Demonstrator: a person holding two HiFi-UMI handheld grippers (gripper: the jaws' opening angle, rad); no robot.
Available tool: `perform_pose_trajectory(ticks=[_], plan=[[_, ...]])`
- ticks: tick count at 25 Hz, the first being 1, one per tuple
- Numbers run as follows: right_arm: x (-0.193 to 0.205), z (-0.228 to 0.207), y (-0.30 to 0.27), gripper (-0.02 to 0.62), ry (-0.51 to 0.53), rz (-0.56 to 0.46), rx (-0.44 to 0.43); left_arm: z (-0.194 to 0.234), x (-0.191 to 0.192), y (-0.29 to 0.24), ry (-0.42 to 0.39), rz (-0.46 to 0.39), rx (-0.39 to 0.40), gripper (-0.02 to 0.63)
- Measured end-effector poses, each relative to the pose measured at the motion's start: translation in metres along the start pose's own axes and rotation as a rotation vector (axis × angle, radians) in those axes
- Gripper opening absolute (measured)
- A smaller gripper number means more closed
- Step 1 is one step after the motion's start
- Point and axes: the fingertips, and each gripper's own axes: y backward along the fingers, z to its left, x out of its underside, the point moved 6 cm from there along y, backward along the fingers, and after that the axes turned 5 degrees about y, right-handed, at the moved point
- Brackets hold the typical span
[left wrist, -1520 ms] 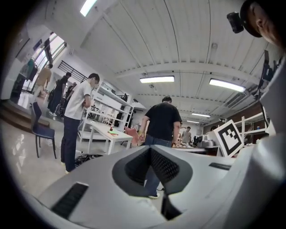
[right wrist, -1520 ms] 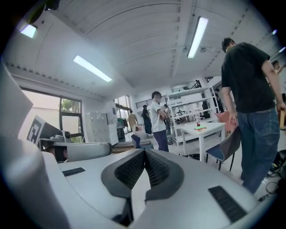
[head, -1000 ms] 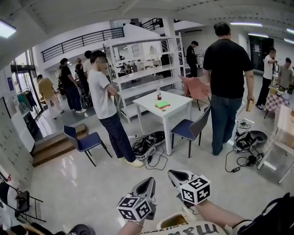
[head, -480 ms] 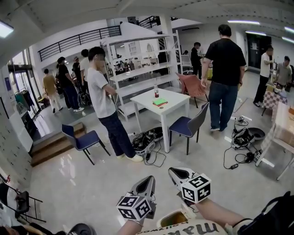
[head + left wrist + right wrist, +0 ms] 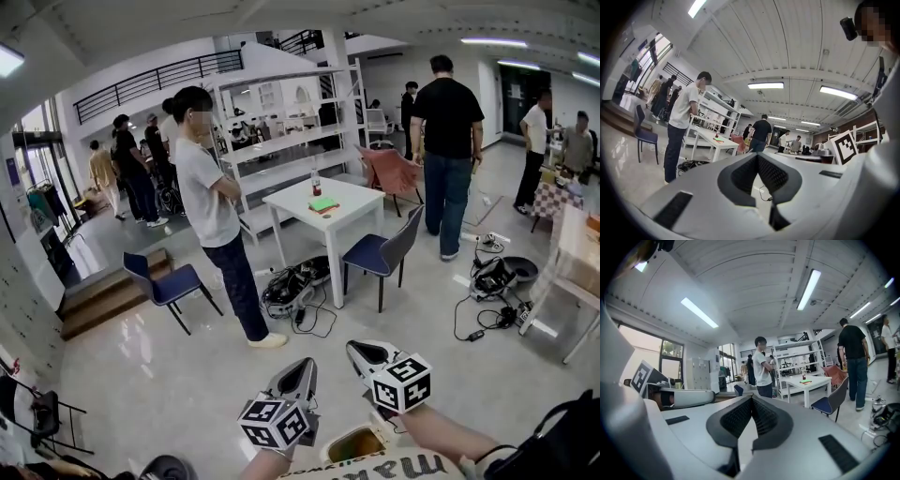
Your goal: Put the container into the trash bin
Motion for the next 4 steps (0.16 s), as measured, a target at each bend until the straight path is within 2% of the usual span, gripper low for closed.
perform_pose_trajectory(ticks=[4], plan=[[0.0022, 0.0002, 0.0022, 0.002, -0.006, 0.002, 0.006, -0.0010, 0.0018, 0.0017, 0.001, 0.000, 0.002, -0.009]])
